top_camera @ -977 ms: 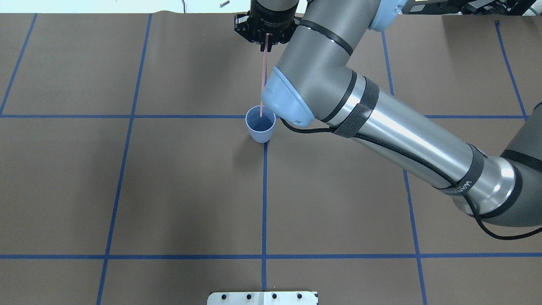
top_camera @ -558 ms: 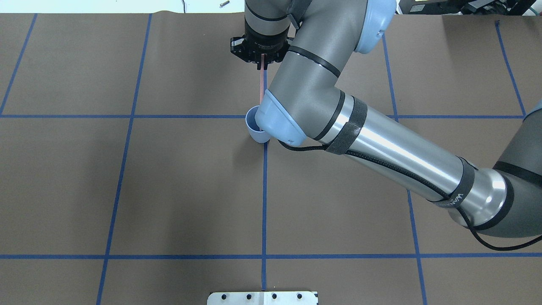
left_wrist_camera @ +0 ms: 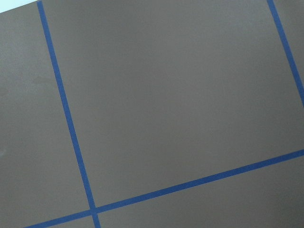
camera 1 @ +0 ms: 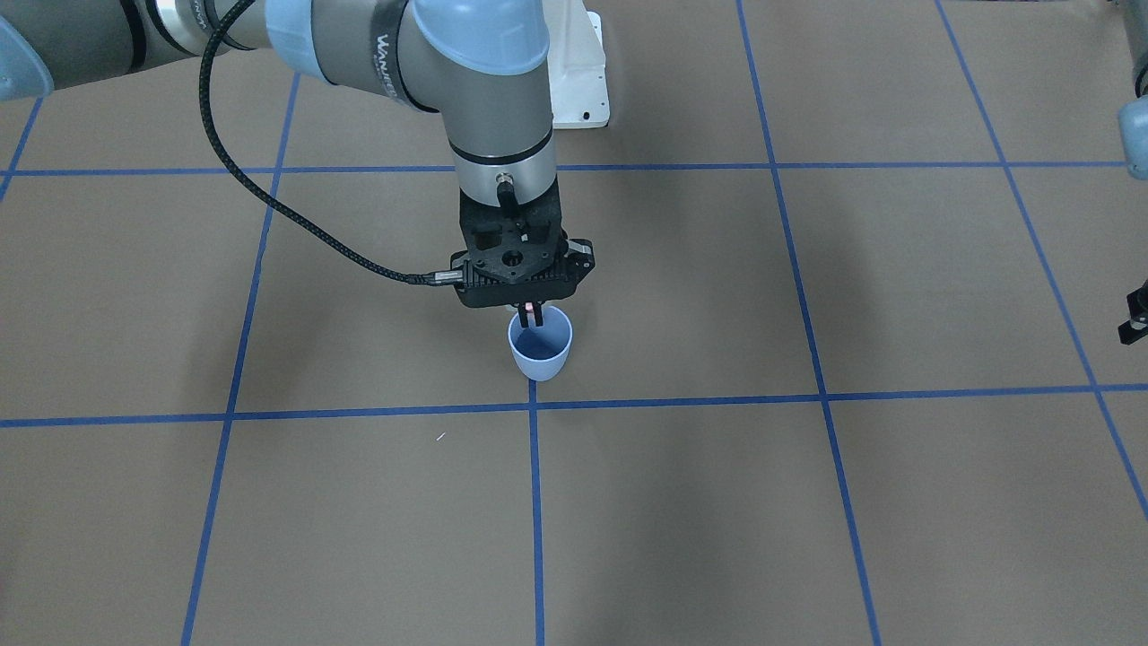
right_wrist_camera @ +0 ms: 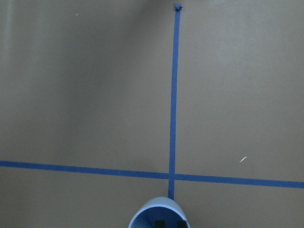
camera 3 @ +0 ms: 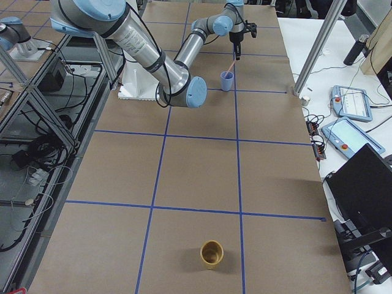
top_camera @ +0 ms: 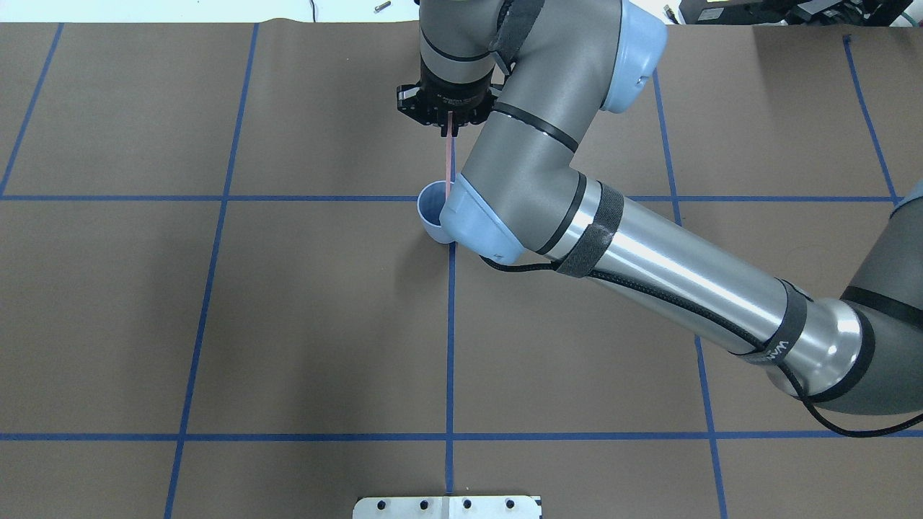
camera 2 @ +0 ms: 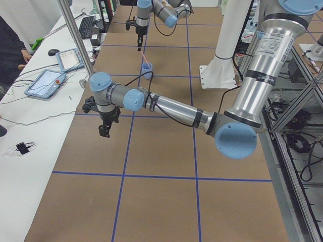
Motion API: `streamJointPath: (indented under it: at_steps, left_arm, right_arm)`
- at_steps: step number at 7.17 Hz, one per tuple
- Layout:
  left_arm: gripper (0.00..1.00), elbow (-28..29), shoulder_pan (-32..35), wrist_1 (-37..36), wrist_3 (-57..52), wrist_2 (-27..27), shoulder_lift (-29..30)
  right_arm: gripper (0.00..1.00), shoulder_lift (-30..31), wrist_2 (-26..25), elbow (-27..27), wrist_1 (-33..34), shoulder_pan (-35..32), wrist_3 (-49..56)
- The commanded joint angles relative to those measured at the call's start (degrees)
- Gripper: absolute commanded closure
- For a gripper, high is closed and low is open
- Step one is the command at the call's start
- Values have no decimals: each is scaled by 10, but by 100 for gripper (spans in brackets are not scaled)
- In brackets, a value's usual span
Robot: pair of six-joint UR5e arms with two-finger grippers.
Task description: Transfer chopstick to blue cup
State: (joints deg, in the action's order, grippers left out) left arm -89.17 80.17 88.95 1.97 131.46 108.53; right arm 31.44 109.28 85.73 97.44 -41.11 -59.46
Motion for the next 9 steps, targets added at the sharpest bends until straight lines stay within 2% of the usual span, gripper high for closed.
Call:
streamJointPath:
  at_steps: [1,3,4,5,6,7,8,9]
  left_arm:
    - [2,-1,0,0,1,-1,0]
    - [2,-1,0,0,2,-1,3]
    - [2,-3,0,0,3,-1,4]
    - [2,-4,2,0,3,-1,5]
    - [2,-5,2,0,2,-1,6]
    - [2,-6,2,0,0,-1,5]
    - [2,-7,3,-1,0,-5,1]
    - [2,-6,5,-1,0,-15,-9]
  right_arm:
    - [0,16,0,1,-50,-2,-1]
    - [0,14,5,11,-54,-15,20]
    - [0,13,7,32,-79,-15,24]
    - [0,28,42,35,-101,-26,18]
    - [0,91,144,83,-95,-86,26]
    - [0,172,283,121,-95,-186,53]
    - [0,246,351,153,-95,-281,132]
    - [0,322,358,175,-95,-335,207]
